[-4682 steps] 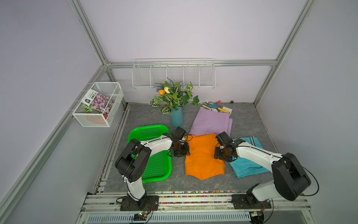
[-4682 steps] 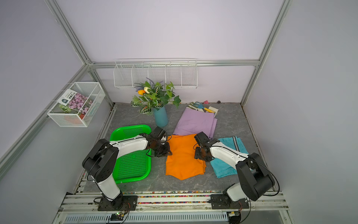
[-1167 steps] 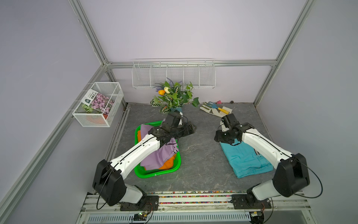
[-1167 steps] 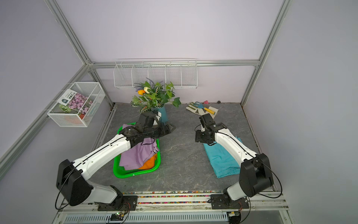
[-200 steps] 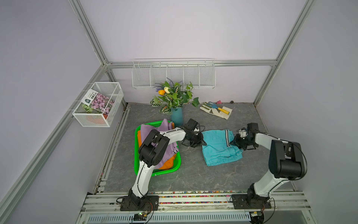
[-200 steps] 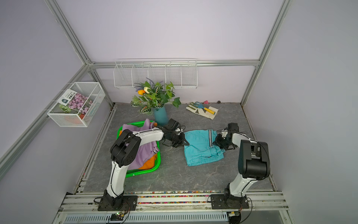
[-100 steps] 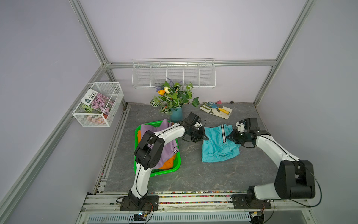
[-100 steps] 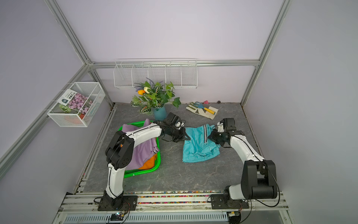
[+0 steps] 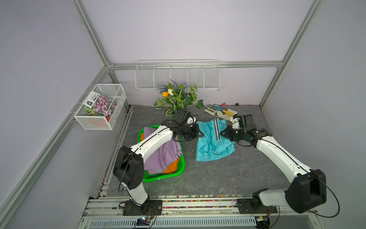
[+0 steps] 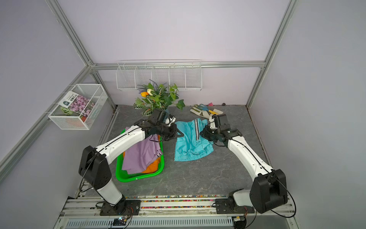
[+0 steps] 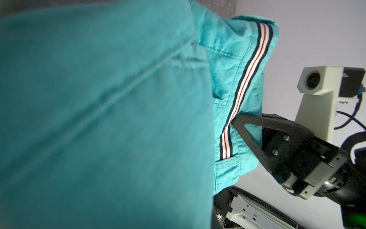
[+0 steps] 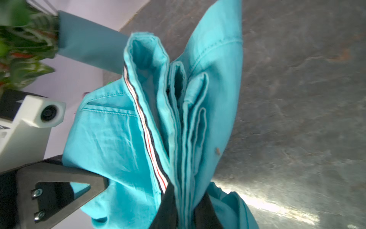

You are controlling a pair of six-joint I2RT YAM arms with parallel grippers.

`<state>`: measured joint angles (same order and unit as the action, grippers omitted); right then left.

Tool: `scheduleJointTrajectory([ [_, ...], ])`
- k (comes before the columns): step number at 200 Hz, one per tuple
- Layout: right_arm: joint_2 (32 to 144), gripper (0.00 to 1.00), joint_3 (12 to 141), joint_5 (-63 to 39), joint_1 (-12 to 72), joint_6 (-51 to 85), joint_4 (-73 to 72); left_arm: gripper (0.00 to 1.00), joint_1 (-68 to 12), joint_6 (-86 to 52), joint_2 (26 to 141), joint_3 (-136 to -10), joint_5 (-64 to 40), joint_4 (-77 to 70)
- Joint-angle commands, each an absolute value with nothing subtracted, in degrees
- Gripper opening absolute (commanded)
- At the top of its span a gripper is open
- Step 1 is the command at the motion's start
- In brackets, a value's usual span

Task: Put the folded long pants in the basket
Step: Place the long pant in the basket.

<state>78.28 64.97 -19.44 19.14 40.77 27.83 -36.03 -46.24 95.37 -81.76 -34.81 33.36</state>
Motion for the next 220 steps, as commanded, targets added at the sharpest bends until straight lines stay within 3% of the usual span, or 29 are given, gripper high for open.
scheduleJointTrajectory([
  [1, 78.08, 0.0, 67.97, -18.25, 22.58, 44.12, 24.49, 0.0, -35.02, -43.83, 90.53, -80.83, -35.3, 35.8],
  [98, 88.8, 0.0, 81.34, -10.44, 41.5, 49.36, 18.73, 0.0, -18.32, -42.97, 70.63, -70.53, -32.95, 42.53],
  [152, 93.82, 0.0, 90.51, -9.89, 46.47, 49.07, 19.92, 0.0, -10.02, -40.19, 67.96, -75.57, -33.05, 47.62],
  [220, 100.63, 0.0, 100.79, -11.99, 50.66, 47.96, 22.49, 0.0, 4.26, -38.31, 61.32, -72.51, -36.51, 51.4],
])
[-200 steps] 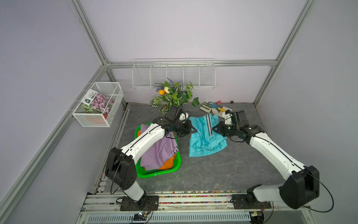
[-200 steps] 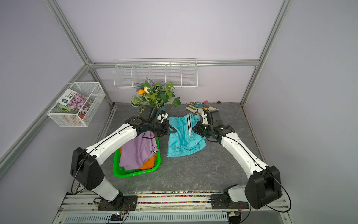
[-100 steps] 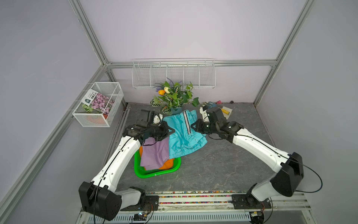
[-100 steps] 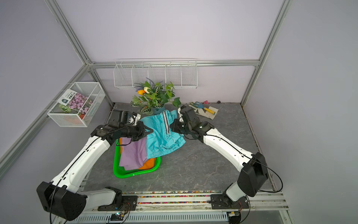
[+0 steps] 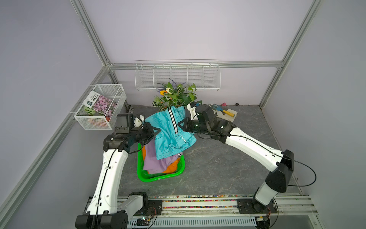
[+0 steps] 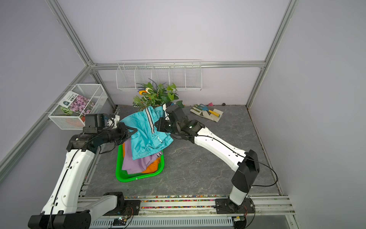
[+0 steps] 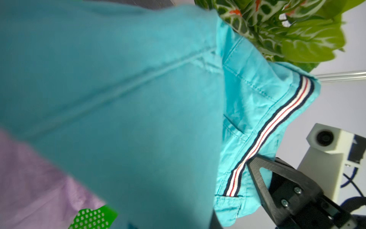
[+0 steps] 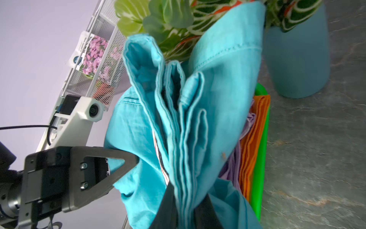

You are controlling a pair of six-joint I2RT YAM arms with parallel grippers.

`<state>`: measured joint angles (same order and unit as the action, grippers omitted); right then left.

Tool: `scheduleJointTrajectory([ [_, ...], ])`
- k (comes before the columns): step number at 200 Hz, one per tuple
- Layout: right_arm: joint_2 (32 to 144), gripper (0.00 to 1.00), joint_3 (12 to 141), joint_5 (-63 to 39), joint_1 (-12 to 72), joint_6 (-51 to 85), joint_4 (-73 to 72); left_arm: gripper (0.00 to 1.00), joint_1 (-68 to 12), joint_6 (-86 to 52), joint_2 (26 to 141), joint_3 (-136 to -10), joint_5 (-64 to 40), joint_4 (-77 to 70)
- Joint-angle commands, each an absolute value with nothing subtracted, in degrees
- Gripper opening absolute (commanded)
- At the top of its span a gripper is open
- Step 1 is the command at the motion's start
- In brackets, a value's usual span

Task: Put the folded long pants in the basket
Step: Place the long pant in the basket.

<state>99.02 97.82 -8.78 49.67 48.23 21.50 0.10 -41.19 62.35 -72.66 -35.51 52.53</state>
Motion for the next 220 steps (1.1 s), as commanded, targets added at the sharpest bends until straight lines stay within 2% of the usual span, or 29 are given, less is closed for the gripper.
scheduleJointTrajectory([
  [1, 100.72, 0.0, 100.98, -12.06, 50.69, 47.88, 22.58, 0.0, 4.41, -38.18, 61.34, -72.47, -36.58, 51.5],
  [49, 104.7, 0.0, 104.49, -10.87, 52.37, 46.22, 24.92, 0.0, 5.71, -36.8, 62.73, -70.94, -34.77, 51.91],
  [109, 107.38, 0.0, 99.36, -10.07, 54.86, 48.43, 21.09, 0.0, 6.95, -34.25, 60.43, -66.06, -28.35, 52.99],
  [177, 109.2, 0.0, 98.97, -6.9, 56.86, 48.98, 21.28, 0.0, 10.89, -33.08, 63.33, -66.32, -26.29, 49.83],
  [220, 113.2, 0.0, 101.4, -6.79, 57.24, 47.96, 24.72, 0.0, 11.5, -33.35, 65.08, -66.36, -21.05, 47.55],
])
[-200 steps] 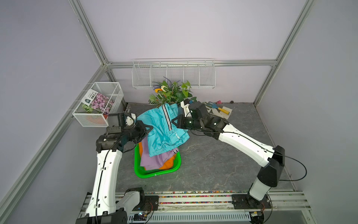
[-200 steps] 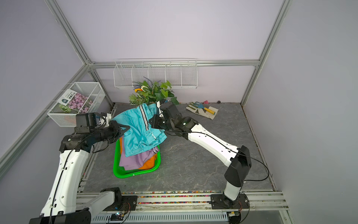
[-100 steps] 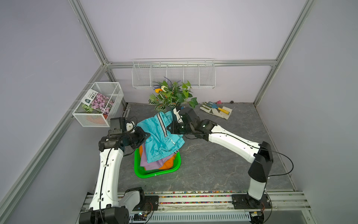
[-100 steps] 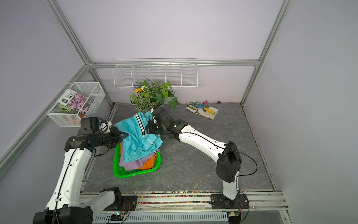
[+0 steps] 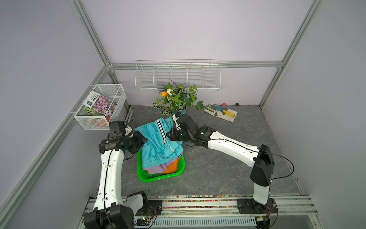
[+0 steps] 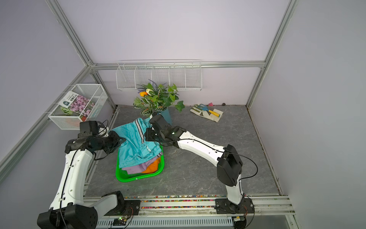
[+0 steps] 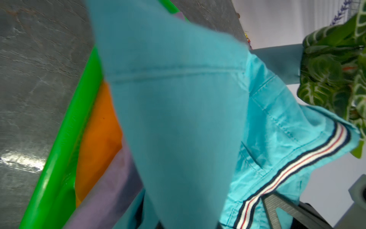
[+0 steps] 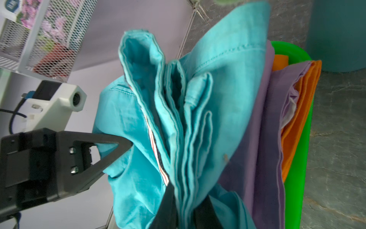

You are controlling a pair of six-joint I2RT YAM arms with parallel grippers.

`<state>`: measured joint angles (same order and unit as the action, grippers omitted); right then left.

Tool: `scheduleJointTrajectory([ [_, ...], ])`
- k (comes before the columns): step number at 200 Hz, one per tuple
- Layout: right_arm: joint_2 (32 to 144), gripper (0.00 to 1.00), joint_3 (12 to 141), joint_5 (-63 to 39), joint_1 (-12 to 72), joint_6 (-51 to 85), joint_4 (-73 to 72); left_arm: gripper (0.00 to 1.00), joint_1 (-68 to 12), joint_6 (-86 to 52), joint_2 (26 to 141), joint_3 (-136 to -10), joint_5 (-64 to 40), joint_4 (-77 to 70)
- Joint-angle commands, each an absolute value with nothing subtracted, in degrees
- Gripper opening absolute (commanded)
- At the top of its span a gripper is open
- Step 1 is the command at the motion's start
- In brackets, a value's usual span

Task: Put the folded long pants in the basket
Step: Place the long pant in the basket.

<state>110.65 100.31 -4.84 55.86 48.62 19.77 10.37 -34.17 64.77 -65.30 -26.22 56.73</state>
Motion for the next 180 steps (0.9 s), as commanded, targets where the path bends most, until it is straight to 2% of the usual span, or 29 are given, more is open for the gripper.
scheduleJointTrajectory([
  [1, 113.38, 0.0, 101.37, -6.69, 57.23, 47.97, 24.75, 0.0, 11.51, -33.38, 65.14, -66.27, -21.03, 47.46],
  [46, 116.9, 0.0, 99.23, -4.33, 57.23, 48.7, 25.28, 0.0, 11.51, -34.49, 69.04, -59.07, -23.12, 42.78],
  [91, 113.84, 0.0, 94.54, 5.18, 57.15, 46.39, 24.47, 0.0, 11.51, -35.04, 74.31, -50.85, -31.35, 36.28],
  [125, 118.12, 0.01, 97.73, 4.21, 57.13, 43.86, 27.49, 0.0, 11.51, -33.91, 74.48, -51.19, -27.16, 37.98],
  [161, 124.18, 0.0, 98.77, -0.72, 55.84, 48.53, 28.54, 0.0, 11.47, -33.68, 76.99, -50.45, -25.65, 37.97],
  [180, 124.37, 0.0, 99.23, 1.31, 55.47, 48.74, 29.9, 0.0, 11.43, -33.25, 79.85, -49.93, -24.76, 38.78],
])
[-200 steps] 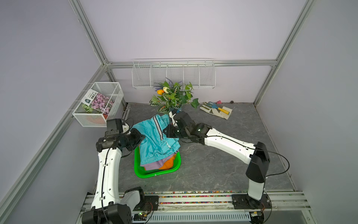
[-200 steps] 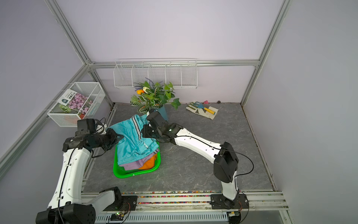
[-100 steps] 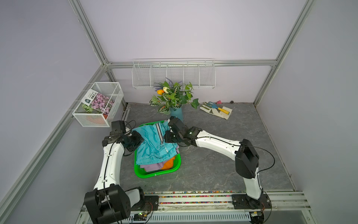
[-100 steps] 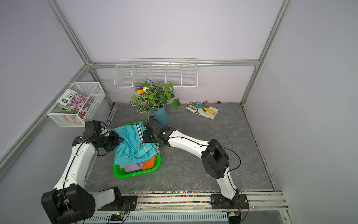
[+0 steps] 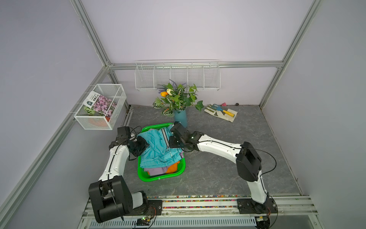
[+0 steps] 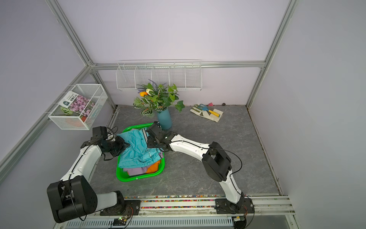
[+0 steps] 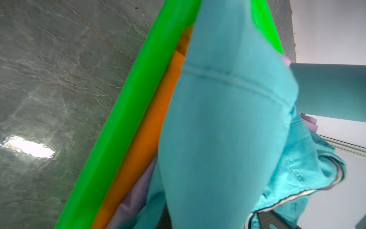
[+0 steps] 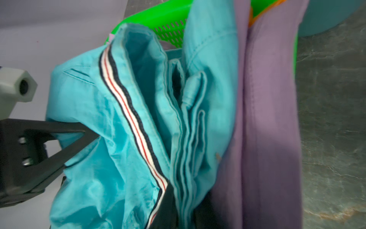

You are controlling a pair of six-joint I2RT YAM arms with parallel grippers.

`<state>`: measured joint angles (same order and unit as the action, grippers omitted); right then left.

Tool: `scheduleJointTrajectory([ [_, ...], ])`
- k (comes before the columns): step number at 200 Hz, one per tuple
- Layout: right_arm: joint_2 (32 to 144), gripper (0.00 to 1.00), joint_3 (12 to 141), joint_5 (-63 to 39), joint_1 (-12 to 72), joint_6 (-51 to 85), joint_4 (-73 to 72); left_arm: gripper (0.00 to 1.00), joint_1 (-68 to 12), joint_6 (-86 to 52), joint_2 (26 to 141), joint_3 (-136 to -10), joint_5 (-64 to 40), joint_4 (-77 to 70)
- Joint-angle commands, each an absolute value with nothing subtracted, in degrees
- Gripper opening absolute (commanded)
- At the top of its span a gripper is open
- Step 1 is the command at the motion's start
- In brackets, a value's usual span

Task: Put the folded long pants in the basket
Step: Place the long pant in the basket.

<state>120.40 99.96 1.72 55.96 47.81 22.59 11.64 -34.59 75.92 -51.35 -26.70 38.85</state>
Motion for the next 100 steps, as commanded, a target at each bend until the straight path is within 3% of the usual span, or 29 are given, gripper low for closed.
scheduleJointTrajectory([
  [1, 124.37, 0.0, 99.23, 1.45, 55.46, 48.72, 29.93, 0.0, 11.43, -33.23, 80.05, -49.88, -24.64, 38.82],
  [68, 125.78, 0.0, 97.91, -0.2, 53.86, 49.51, 28.86, 0.0, 11.43, -32.84, 81.12, -45.95, -21.4, 36.38],
  [82, 123.51, 0.13, 96.14, -0.17, 53.87, 47.12, 26.08, 0.0, 11.43, -32.31, 79.45, -47.12, -21.05, 37.03],
  [100, 120.07, 0.3, 93.62, 0.57, 53.88, 44.04, 22.49, 0.33, 11.38, -31.74, 76.92, -50.23, -20.44, 38.55],
])
